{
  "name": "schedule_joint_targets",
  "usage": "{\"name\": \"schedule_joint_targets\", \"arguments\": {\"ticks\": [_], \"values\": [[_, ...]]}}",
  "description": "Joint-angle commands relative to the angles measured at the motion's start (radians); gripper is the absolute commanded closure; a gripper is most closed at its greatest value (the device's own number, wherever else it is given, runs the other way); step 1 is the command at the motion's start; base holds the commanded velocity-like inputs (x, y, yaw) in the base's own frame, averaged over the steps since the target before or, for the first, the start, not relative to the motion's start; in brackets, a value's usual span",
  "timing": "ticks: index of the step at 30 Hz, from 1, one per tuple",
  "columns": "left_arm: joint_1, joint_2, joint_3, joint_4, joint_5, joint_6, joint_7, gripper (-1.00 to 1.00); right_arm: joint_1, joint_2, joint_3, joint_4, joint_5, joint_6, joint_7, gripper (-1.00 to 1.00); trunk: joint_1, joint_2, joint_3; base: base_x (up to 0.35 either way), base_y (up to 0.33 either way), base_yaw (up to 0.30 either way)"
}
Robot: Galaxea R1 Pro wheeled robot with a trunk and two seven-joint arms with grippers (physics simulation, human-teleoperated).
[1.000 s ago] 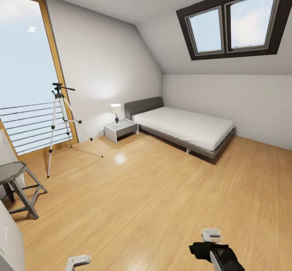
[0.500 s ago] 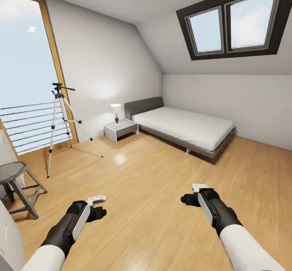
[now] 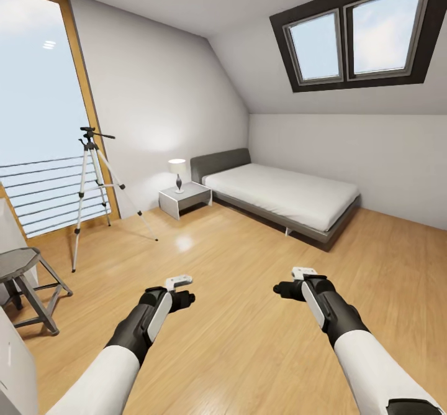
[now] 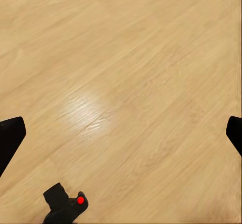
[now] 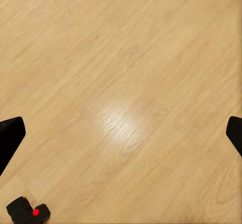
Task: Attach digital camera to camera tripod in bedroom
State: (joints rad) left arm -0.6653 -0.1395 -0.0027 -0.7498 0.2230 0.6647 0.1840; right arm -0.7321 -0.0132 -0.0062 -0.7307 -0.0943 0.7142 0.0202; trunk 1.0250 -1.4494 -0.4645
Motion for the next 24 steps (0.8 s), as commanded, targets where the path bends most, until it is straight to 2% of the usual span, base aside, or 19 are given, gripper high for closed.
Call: {"name": "schedule_joint_targets", "arguments": {"ticks": [1, 3, 4, 8, 24], "values": [[-0.001, -0.009, 0.000, -0.001, 0.010, 0.003, 0.009, -1.00, 0.000, -0.001, 0.000, -0.001, -0.007, 0.005, 0.000, -1.00, 0.000, -0.001, -0.001, 0.000, 0.000, 0.000], [-0.002, -0.033, 0.000, -0.006, 0.010, 0.000, 0.019, -1.00, -0.001, -0.002, -0.001, 0.000, -0.008, 0.005, 0.001, -1.00, 0.000, -0.001, -0.001, 0.000, 0.000, 0.000], [-0.002, -0.035, 0.000, -0.007, 0.010, -0.002, 0.021, -1.00, -0.001, -0.002, -0.001, 0.002, -0.008, 0.005, 0.001, -1.00, 0.000, -0.001, -0.001, 0.000, 0.000, 0.000], [-0.002, -0.035, 0.000, -0.011, 0.011, -0.003, 0.024, -1.00, -0.001, -0.002, 0.000, 0.007, -0.009, 0.004, 0.000, -1.00, 0.000, -0.001, -0.001, 0.000, 0.000, 0.000], [-0.002, -0.035, -0.001, -0.011, 0.002, -0.005, 0.027, -1.00, 0.000, -0.002, 0.000, 0.014, -0.018, 0.001, -0.003, -1.00, 0.061, -0.113, -0.051, 0.000, 0.000, 0.000]]}}
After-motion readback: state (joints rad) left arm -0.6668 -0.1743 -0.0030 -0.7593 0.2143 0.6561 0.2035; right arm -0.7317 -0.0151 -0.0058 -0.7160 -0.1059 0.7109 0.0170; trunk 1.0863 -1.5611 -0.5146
